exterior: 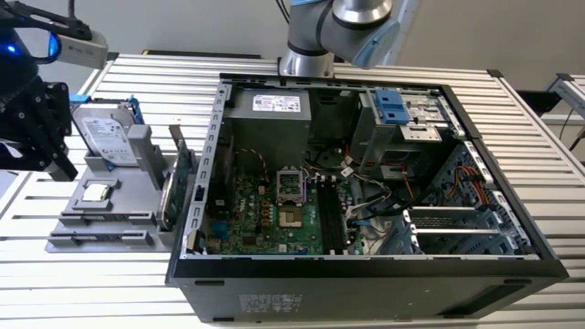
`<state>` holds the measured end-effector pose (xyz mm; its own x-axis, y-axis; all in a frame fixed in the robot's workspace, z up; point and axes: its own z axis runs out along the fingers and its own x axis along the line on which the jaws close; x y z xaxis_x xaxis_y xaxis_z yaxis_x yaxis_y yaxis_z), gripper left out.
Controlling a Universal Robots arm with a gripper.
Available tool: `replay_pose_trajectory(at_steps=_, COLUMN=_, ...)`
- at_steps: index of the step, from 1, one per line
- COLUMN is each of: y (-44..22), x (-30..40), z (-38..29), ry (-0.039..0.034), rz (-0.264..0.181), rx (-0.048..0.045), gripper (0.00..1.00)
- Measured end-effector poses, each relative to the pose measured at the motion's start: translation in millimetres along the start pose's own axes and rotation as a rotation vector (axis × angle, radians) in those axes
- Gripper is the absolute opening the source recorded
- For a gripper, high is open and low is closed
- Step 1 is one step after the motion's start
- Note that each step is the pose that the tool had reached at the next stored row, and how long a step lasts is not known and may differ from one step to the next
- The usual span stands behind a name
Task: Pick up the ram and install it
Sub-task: 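Pick up the ram and move it above insertion slot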
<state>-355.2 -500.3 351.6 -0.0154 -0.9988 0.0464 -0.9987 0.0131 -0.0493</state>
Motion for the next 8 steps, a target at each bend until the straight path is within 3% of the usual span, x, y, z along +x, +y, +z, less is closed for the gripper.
replay_pose_trajectory(at_steps=3, y=0.0, x=0.0, z=0.0, ry=-0.0019, rz=-0.036, rx=0.0018, gripper=0.00)
replay_pose_trajectory(at_steps=8, y=0.0, x=-0.1, z=0.1, ry=-0.0028, rz=-0.048, rx=-0.0001, gripper=0.00)
